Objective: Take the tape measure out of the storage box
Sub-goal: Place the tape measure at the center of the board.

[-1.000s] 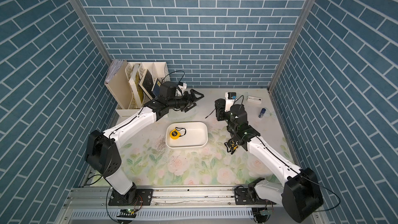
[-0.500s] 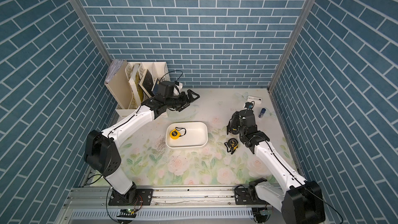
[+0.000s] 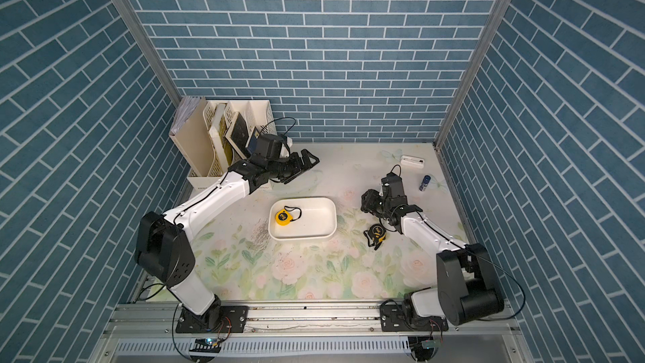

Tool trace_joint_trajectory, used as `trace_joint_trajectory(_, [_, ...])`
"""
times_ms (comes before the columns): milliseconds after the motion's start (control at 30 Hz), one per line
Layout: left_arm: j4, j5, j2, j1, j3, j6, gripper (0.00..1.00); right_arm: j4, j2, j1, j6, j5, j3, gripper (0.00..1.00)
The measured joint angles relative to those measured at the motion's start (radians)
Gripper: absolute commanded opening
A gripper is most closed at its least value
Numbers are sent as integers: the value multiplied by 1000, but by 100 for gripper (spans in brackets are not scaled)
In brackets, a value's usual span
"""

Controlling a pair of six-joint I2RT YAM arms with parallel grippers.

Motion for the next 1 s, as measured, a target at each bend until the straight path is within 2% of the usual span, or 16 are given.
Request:
trace_joint_trajectory(467, [-8, -16, -6, 0, -22, 3, 100, 47, 180, 4, 68, -187, 8, 0])
trace_joint_trajectory(1000, [-16, -16, -6, 1, -22, 10, 100, 28, 227, 73, 67, -235, 48, 0])
